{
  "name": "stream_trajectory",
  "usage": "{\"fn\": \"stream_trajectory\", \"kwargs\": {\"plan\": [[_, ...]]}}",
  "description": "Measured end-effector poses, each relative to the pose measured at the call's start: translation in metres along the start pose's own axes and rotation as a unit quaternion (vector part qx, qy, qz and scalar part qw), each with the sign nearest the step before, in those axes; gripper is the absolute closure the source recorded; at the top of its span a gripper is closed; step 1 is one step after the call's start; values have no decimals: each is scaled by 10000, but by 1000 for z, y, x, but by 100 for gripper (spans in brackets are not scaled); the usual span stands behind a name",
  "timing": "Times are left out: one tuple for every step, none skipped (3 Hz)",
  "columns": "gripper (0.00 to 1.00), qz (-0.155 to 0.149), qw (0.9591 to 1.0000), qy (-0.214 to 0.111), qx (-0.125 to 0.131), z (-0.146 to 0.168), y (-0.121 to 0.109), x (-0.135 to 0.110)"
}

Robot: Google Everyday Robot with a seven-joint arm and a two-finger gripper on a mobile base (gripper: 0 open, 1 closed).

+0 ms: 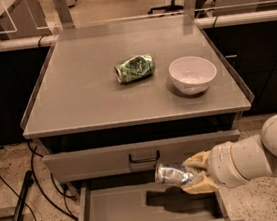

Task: Pick redbull can from middle drawer and place on counter

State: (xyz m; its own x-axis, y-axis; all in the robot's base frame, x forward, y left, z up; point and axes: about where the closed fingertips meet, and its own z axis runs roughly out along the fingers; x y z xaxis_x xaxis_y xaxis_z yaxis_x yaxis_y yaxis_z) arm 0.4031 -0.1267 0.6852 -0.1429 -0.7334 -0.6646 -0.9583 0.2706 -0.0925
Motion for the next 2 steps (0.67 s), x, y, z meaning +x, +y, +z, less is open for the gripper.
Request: {"fn": "stream_trajectory", "kwargs": {"plan": [[100, -798, 9953, -233, 493, -48, -21, -64], [100, -983, 9930, -252, 598, -54, -29, -72]]}}
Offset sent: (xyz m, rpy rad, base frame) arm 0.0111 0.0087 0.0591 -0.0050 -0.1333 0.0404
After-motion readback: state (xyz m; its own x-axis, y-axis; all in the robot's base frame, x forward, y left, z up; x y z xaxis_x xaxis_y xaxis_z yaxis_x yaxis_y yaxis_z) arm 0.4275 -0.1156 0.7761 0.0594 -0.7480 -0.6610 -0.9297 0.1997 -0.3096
